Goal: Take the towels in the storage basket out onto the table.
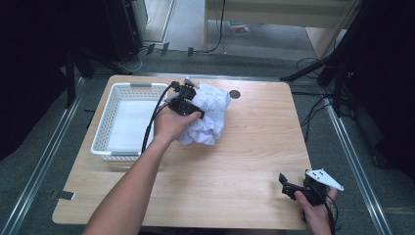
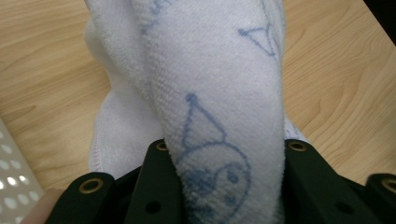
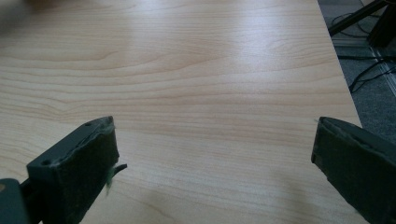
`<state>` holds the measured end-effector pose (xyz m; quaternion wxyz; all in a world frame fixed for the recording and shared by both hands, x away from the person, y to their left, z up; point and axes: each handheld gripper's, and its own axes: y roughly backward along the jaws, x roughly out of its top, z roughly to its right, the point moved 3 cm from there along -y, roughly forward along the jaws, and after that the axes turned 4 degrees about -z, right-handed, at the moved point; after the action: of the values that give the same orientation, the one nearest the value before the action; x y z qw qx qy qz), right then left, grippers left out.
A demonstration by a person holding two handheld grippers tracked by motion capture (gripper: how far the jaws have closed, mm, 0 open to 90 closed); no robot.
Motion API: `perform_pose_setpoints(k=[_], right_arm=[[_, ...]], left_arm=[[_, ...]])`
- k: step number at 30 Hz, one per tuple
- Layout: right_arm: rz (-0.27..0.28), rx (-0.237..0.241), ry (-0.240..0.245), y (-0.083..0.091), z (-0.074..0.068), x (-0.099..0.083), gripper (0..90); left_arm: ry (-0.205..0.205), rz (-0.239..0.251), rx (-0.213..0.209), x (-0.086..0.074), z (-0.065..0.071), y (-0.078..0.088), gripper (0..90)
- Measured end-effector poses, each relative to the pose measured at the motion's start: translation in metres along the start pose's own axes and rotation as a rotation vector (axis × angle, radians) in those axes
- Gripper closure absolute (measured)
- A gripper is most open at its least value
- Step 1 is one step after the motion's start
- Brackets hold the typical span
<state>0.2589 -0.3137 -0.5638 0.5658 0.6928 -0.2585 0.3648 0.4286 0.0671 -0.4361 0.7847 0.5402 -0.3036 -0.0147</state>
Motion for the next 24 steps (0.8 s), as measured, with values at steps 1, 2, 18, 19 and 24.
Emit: perform_pose_setpoints(k=[1, 2, 18, 19, 24], right_arm=[[0.000, 0.000, 0.000, 0.000, 0.000, 0.000, 0.8], [0.000, 0.001, 0.000, 0.000, 0.000, 0.000, 0.8], [-0.003, 0.003, -0.001, 0.000, 0.000, 0.000, 0.8], [-0.003, 0.003, 0.000, 0.000, 0.000, 0.000, 0.8], [-0.004, 0.002, -0.001, 0.000, 0.000, 0.000, 0.8]], left_arm=[[0.001, 0.002, -0.003, -0.001, 0.001, -0.003, 71.6], [0.004, -0.002, -0.012, -0.001, 0.002, -0.005, 71.2], [0.061, 0.106, -0.084, -0.004, 0.002, 0.005, 14.1], [0.061, 0.106, -0.079, -0.005, 0.000, 0.006, 13.8], [0.069, 0.113, -0.071, -0.014, -0.011, 0.013, 10.3]])
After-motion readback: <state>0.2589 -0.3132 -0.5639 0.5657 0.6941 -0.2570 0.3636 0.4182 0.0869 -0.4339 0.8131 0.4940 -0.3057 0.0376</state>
